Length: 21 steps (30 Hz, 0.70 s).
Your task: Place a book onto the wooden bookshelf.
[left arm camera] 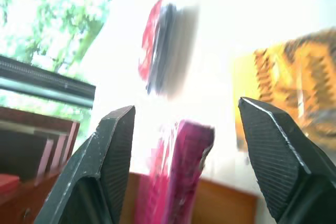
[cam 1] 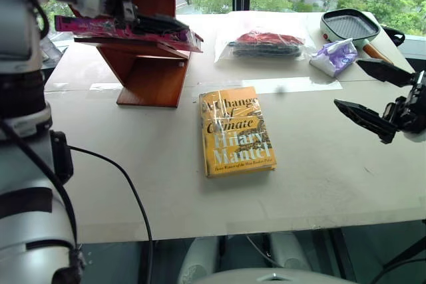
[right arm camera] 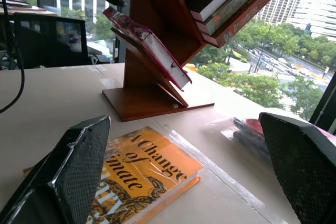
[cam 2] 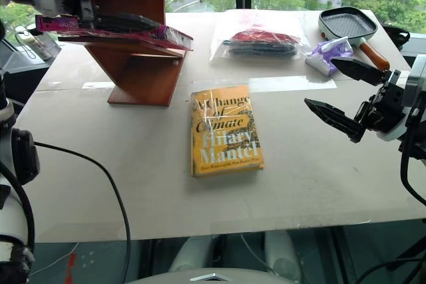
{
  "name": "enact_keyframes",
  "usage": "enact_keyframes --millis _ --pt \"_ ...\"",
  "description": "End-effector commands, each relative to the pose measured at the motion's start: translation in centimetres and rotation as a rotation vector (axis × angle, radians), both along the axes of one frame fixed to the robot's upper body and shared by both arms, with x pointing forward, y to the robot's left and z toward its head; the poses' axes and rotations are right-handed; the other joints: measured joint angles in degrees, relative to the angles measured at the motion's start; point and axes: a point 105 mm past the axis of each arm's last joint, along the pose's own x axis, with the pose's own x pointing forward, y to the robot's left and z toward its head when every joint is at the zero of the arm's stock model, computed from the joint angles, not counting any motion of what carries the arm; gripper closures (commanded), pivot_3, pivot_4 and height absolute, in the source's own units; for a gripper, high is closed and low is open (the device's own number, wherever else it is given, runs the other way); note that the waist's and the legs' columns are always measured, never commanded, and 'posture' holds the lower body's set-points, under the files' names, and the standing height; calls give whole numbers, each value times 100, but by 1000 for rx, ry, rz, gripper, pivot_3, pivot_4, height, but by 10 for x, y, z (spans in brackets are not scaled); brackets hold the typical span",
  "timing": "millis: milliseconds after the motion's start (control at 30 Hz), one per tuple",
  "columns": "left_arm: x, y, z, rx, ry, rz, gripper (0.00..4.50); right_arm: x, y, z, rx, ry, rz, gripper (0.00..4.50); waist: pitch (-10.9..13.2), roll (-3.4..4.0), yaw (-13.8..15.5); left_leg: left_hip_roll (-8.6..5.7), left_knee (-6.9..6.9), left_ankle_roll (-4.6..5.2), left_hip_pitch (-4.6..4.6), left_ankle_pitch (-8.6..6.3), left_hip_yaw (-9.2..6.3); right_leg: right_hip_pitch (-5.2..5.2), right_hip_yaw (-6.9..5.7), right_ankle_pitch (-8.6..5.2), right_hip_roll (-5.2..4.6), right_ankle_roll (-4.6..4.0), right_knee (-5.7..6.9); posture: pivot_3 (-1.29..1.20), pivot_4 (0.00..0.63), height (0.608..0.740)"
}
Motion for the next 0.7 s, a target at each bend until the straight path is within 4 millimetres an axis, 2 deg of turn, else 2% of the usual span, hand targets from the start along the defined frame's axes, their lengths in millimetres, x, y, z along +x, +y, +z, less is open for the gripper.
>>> enact_keyframes --millis 33,67,100,133,233,300,400,533,600,700 --pt "-29 -16 -19 -260 148 -90 1280 -3 2 9 -18 -29 9 0 -5 14 53 1 1 0 3 0 -3 3 -4 0 1 0 3 0 150 740" --pt "-31 -19 -33 -302 186 -86 1280 -2 2 7 -17 -21 10 0 -1 14 71 0 -2 17 33 -10 -1 34 -2 0 0 0 1 0 150 740" --pt "-25 -20 -57 -326 219 -29 1280 -2 1 4 -13 -3 5 0 -3 17 76 0 1 21 50 -13 -4 52 -6 -2 -1 -1 4 0 150 740" --pt "-23 -21 -73 -333 236 17 1280 -1 -1 2 -10 9 0 0 -2 13 75 2 -1 22 58 -13 -12 65 -10 0 2 -1 -5 0 150 740" --pt "-17 -19 -129 -368 277 129 1280 0 -14 -16 -54 65 -60 0 1 3 85 2 5 19 71 -12 -4 71 4 4 1 -6 5 0 150 740" --pt "-18 -20 -146 -425 315 161 1280 -1 -25 -25 -71 98 -87 0 1 1 139 2 7 17 65 -10 -6 67 3 8 2 -11 4 0 150 740" --pt "-20 5 -177 -519 392 254 1280 -7 -44 -44 -85 193 -135 0 -7 15 220 1 5 16 67 -10 4 66 6 10 -3 -13 -3 0 150 740" --pt "-32 47 -226 -477 460 405 1280 -23 -77 -74 -156 320 -234 0 -8 17 242 3 -5 17 73 -12 8 67 6 8 -4 -16 -5 0 150 740" --pt "-36 60 -237 -464 468 441 1280 -31 -88 -85 -190 362 -276 0 -9 17 255 3 -6 19 73 -13 10 67 7 7 -5 -16 -9 0 150 740" --pt "-37 67 -243 -477 479 448 1280 -37 -95 -95 -234 395 -310 0 -10 18 282 4 -4 20 73 -14 13 73 7 7 -7 -17 -17 0 150 740"
